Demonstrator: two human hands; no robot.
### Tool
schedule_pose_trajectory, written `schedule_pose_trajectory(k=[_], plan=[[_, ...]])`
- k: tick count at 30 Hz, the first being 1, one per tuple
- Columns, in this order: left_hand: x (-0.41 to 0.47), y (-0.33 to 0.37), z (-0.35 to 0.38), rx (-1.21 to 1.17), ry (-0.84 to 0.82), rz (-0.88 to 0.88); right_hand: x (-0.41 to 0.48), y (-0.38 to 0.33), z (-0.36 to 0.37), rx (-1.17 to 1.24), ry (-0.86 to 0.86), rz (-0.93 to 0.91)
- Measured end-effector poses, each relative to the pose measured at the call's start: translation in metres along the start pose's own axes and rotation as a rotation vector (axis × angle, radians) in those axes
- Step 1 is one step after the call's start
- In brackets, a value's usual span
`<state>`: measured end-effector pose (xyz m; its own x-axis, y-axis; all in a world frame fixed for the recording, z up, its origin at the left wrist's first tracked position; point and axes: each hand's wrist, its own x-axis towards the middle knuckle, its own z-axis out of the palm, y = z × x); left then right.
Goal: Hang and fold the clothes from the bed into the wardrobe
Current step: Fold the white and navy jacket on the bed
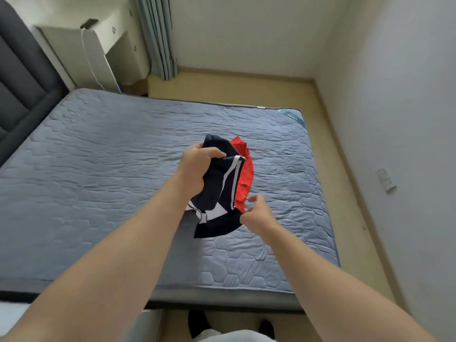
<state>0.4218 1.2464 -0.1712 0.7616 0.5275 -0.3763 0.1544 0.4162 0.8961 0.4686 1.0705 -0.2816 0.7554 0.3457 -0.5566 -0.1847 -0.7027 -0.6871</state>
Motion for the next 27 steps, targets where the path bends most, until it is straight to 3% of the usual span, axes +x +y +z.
schedule_pose_trajectory(k=[7,9,11,15,18,20,23,25,27], plan=[[-0.067,0.058,0.047,-0.146,-0.223,0.300,-0.006,0.008,-0.034,-0.278,0.153,-0.113],[-0.075,0.066,0.054,-0.180,-0.200,0.349,-0.008,0.015,-0.055,-0.389,0.098,-0.130],[-0.073,0.067,0.056,-0.128,-0.065,0.364,-0.009,0.017,-0.074,-0.427,0.114,-0.141],[-0.059,0.039,0.051,0.483,0.363,0.292,-0.021,-0.003,-0.102,-0.434,0.205,-0.235],[-0.062,0.005,0.054,0.957,0.431,0.163,-0.036,-0.030,-0.120,-0.304,0.236,-0.333],[-0.067,-0.015,0.064,1.059,0.356,0.207,-0.050,-0.047,-0.135,-0.207,0.226,-0.378],[-0.075,-0.026,0.094,0.964,-0.101,0.442,-0.075,-0.070,-0.159,-0.097,0.083,-0.400],[-0.076,-0.024,0.114,0.809,-0.336,0.397,-0.088,-0.079,-0.175,-0.157,0.021,-0.412],[-0.073,-0.022,0.127,0.787,-0.384,0.367,-0.093,-0.082,-0.190,-0.189,0.028,-0.432]])
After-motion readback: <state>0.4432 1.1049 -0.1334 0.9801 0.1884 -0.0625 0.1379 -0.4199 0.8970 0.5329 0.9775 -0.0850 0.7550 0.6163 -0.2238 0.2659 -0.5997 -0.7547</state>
